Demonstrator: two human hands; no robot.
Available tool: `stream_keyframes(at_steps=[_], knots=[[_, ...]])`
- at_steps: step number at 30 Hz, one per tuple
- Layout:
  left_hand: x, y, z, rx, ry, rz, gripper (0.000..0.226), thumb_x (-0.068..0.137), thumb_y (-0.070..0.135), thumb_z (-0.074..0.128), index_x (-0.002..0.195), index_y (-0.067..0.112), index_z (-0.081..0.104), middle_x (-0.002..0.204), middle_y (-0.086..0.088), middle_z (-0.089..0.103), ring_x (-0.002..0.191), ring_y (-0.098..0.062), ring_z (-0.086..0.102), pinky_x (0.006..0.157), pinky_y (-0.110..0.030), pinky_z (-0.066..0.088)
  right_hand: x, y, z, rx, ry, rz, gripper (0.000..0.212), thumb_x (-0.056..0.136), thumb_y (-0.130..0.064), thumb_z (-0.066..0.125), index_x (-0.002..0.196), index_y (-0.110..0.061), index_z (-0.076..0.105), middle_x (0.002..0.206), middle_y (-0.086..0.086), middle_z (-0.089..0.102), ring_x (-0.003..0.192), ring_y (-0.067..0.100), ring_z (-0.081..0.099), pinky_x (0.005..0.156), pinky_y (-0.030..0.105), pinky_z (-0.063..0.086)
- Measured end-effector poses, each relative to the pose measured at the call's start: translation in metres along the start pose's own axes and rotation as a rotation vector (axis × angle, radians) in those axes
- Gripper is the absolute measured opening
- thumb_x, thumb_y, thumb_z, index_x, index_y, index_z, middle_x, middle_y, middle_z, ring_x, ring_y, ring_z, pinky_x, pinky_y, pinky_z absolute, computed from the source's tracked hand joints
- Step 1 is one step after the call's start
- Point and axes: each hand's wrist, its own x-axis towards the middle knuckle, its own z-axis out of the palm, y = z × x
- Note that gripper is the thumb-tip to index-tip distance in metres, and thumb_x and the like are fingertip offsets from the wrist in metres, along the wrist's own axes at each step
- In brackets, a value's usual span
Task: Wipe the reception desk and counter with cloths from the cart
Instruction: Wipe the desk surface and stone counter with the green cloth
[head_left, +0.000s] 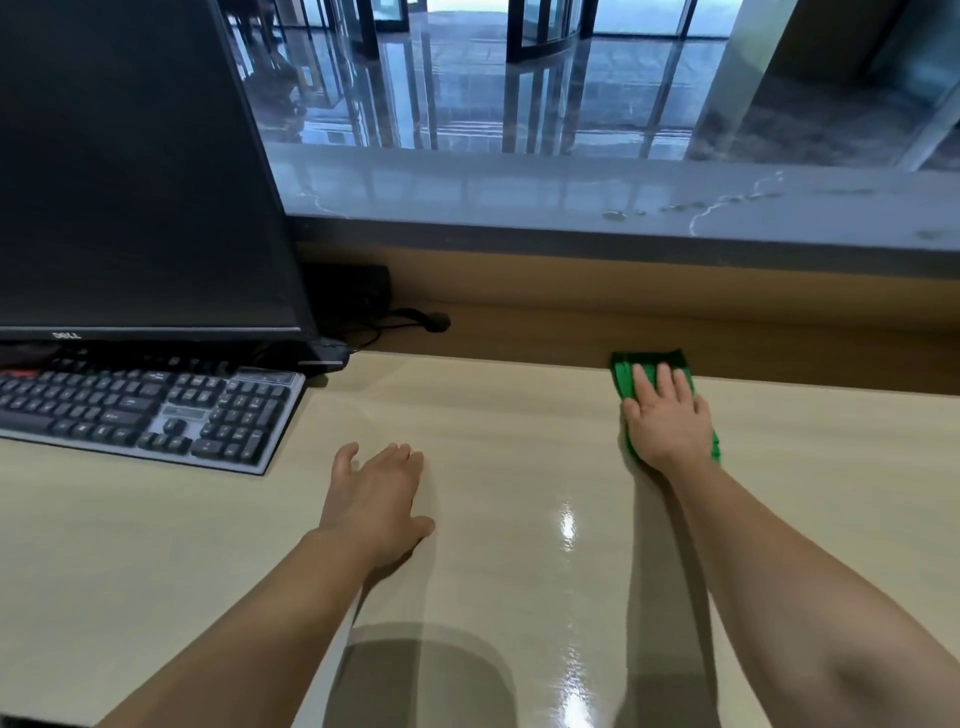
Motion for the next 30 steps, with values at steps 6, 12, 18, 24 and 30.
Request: stream_keyframes(at_steps=[6,12,18,24,30], knots=[[-0.021,0.023,0.014,-0.081,0.021,0.051,0.049,0.089,0.049,0.053,0.129,0.023,0.041,0.134,0.007,0.045,0.135,-0.011,0.036,0.116,-0.043,0.005,-0.064,-0.062,0.021,-0.002,0.004,-0.131,0.058,0.103,-0.039,0.020,0.156,-0.029,0.000,0.164,0.004,-0.009,0.151,0.022,-0.008,0.121,0.043,0.000],[-0.037,0.042,0.011,-0.064,0.043,0.046,0.016,0.083,0.019,0.048,0.098,0.025,0.044,0.100,0.007,0.044,0.114,-0.015,0.049,0.111,-0.044,0.014,-0.144,-0.114,0.040,-0.060,-0.082,-0.439,0.058,0.104,-0.041,0.016,0.155,-0.028,-0.009,0.161,0.005,-0.020,0.148,0.025,-0.019,0.120,0.047,-0.008],[-0.039,0.058,-0.003,0.045,0.026,0.060,0.028,0.078,0.012,0.047,0.103,0.024,0.054,0.118,0.006,0.049,0.132,-0.013,0.039,0.112,-0.047,0.009,-0.122,-0.070,0.031,-0.050,-0.087,-0.548,0.056,0.104,-0.040,0.021,0.156,-0.031,0.003,0.164,0.002,-0.010,0.150,0.019,-0.012,0.121,0.040,-0.002],[-0.043,0.077,-0.010,0.092,0.002,0.088,0.037,0.082,0.013,0.046,0.117,0.022,0.052,0.123,0.005,0.048,0.130,-0.013,0.039,0.114,-0.047,0.007,-0.090,0.047,0.010,0.002,-0.024,-0.144,0.058,0.103,-0.039,0.022,0.157,-0.025,0.005,0.164,0.005,-0.006,0.151,0.021,-0.008,0.122,0.039,0.003],[-0.048,0.081,-0.009,0.099,-0.027,0.084,0.043,0.085,0.014,0.045,0.127,0.021,0.048,0.134,0.004,0.045,0.136,-0.013,0.035,0.115,-0.047,0.006,-0.092,0.092,-0.001,0.068,-0.021,0.111,0.058,0.104,-0.036,0.019,0.157,-0.020,0.001,0.164,0.008,-0.008,0.150,0.025,-0.008,0.122,0.041,0.004]])
